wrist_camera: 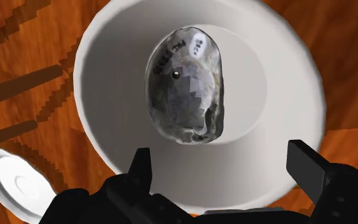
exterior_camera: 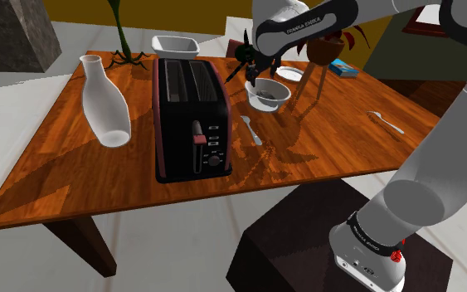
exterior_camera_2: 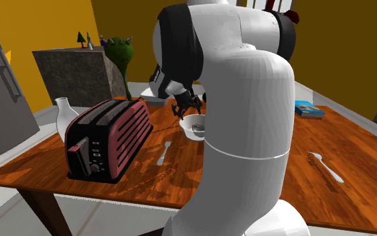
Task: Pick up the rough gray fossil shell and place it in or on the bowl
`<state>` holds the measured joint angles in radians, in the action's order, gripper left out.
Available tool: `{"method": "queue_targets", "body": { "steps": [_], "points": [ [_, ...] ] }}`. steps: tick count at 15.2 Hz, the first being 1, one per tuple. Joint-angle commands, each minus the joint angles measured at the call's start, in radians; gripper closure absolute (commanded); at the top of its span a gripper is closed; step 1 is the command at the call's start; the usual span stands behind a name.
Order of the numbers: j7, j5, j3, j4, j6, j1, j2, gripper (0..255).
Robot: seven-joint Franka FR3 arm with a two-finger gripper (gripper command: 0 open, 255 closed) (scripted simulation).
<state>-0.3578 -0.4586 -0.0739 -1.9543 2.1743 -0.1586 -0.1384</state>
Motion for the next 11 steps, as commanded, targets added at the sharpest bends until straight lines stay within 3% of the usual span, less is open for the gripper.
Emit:
{"method": "queue_targets", "body": {
  "steps": [1, 3, 11],
  "points": [
    [0.011, 0.013, -0.007, 0.018, -0.044, 0.006, 0.026, 0],
    [0.019, 0.026, -0.016, 0.043, -0.095, 0.015, 0.05, 0],
    [0.019, 0.026, -0.016, 0.043, -0.095, 0.015, 0.05, 0]
  ]
}}
